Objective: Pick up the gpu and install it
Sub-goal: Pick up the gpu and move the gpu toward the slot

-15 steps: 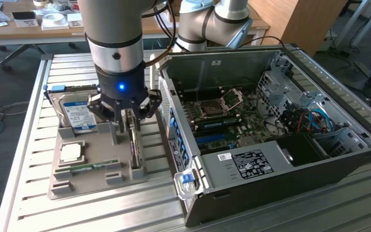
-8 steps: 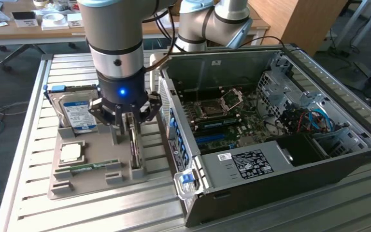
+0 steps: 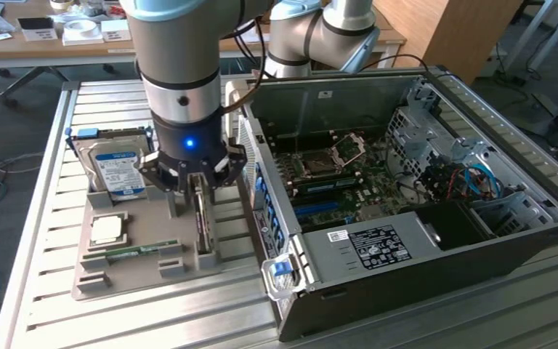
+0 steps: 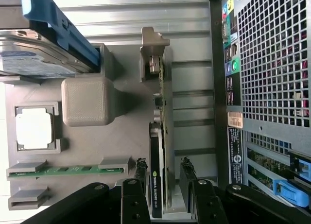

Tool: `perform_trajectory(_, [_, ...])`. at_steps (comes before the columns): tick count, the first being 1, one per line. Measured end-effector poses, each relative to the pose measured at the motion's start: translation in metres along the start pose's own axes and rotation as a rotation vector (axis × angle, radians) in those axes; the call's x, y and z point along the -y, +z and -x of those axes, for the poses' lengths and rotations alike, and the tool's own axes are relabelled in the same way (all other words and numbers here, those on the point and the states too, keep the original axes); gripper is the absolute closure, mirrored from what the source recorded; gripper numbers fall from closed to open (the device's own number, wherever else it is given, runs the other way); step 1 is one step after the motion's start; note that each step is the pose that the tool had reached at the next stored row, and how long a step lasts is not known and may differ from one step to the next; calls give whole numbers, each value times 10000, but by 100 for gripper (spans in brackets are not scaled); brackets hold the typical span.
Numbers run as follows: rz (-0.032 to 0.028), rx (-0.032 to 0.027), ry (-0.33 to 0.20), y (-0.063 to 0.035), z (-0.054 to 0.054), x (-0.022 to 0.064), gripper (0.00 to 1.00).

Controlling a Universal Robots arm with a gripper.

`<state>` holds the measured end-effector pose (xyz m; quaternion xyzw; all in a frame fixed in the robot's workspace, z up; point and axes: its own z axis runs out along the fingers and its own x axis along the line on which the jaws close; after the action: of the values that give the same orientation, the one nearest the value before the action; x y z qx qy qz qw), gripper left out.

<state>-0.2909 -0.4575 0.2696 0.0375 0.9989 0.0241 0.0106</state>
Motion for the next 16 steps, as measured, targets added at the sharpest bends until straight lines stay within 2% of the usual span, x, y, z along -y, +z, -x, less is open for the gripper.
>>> perform_trajectory(4, [0,-15,0,69,1,3,59])
perform_trajectory(8, [-7,-21,1,73,1,4,59])
perform_trajectory(16, [-2,-22,-1,169,0,4,59])
